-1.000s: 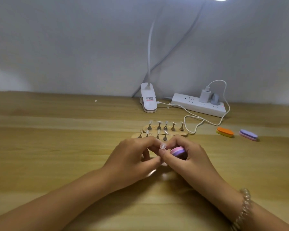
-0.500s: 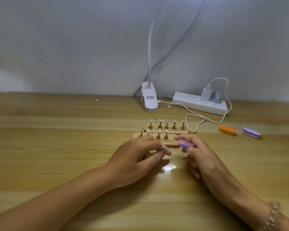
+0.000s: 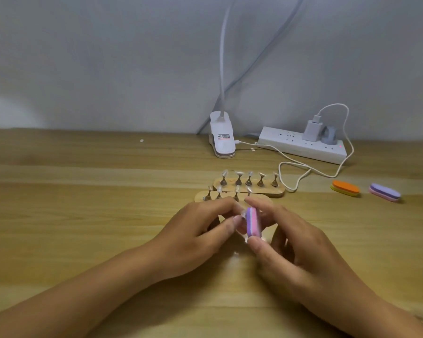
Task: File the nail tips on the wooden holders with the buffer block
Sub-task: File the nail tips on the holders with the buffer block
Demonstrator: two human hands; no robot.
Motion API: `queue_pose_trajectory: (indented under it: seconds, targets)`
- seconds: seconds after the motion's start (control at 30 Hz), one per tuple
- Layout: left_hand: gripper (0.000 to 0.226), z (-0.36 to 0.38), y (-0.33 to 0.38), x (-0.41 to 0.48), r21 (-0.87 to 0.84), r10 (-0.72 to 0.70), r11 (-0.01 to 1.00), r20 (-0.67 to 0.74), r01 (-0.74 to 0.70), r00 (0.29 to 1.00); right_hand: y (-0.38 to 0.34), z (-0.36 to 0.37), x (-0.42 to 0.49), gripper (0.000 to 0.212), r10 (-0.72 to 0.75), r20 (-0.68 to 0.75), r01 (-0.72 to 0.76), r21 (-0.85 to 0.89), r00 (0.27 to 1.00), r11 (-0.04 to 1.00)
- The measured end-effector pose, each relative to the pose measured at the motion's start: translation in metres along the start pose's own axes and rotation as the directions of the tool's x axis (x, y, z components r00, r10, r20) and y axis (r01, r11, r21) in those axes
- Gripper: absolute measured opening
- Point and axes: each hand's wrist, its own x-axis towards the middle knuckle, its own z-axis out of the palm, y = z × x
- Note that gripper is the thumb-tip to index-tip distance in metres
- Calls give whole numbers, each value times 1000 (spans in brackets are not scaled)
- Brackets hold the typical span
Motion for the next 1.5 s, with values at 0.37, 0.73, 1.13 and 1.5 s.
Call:
queue_pose_trajectory:
  seconds: [0.37,0.73,1.13,1.5]
  targets:
    - [6,1,-1,0,87,49,995,-27,-47,998,-3,-3,2,37,95,-108,-88,62,990,994]
    - [8,1,0,1,-22,-25,999,-2,25,1000,-4,-2,2,38,75,-115,-78,-17,990,997]
    - [6,4,4,-1,-160,-86,984,-3,84,996,1,-5,2,42,59,-146,-55,31,988,998]
    - [12,1,6,0,-182,-105,977,36,110,994,1,-1,1,42,-78,-149,57,-144,986,988]
